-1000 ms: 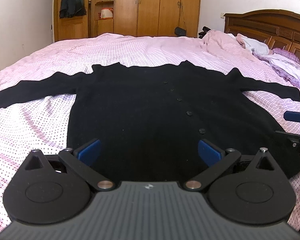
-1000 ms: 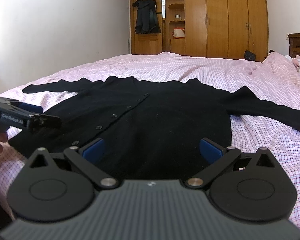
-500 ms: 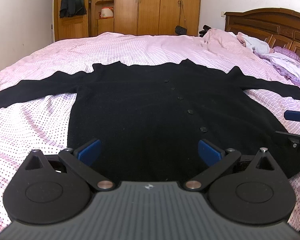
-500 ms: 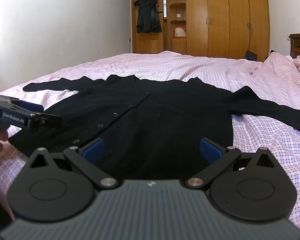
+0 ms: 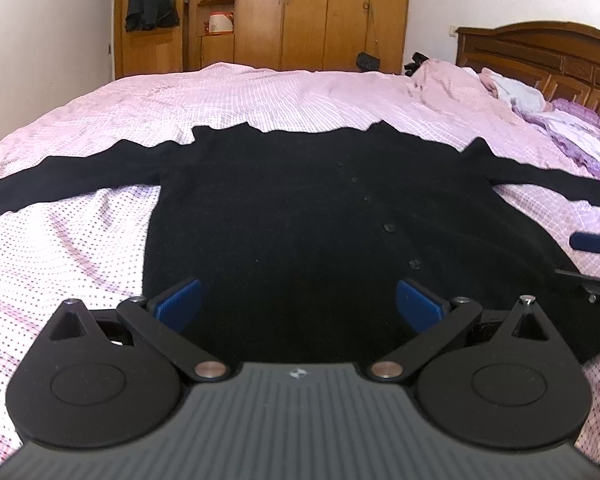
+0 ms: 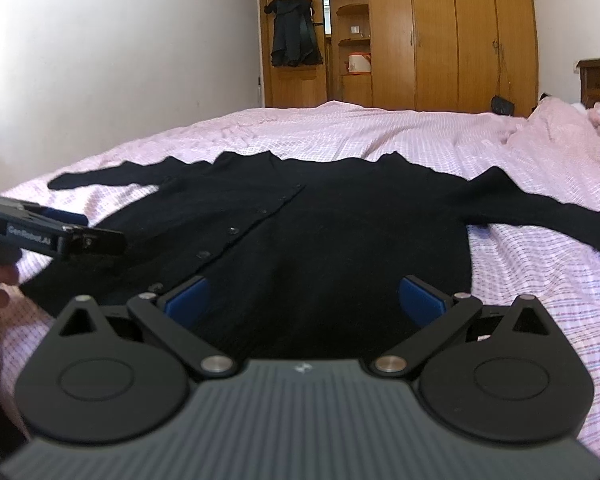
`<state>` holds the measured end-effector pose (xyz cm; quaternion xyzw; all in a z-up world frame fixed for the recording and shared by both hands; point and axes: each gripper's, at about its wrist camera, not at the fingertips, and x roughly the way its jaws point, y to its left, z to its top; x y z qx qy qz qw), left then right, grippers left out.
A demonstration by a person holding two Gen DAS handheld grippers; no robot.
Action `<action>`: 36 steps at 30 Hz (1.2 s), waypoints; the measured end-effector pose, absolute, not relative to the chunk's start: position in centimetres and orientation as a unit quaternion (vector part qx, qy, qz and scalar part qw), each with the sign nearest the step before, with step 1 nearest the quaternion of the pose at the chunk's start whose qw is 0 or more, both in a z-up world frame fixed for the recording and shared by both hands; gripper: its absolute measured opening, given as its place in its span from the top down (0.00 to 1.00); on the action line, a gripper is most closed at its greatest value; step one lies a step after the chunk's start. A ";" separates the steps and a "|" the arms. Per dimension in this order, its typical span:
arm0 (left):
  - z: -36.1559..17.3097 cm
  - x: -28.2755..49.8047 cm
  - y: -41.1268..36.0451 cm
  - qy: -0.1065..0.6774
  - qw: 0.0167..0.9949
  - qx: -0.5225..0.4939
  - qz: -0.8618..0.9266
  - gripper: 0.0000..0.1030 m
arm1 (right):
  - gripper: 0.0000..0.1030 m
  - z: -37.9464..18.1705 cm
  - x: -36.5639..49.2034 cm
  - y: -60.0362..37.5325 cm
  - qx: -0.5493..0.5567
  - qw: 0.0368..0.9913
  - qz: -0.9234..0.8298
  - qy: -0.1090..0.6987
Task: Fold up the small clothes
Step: 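Lower the left gripper onto a sleeve cuff and close on it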
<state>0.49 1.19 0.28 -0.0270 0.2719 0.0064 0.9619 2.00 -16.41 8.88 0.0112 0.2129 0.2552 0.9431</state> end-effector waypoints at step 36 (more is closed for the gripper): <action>1.4 1.9 27.5 0.203 0.926 -0.262 0.182 0.00 | 0.00 16.3 7.9 8.7 0.166 0.872 0.410 0.209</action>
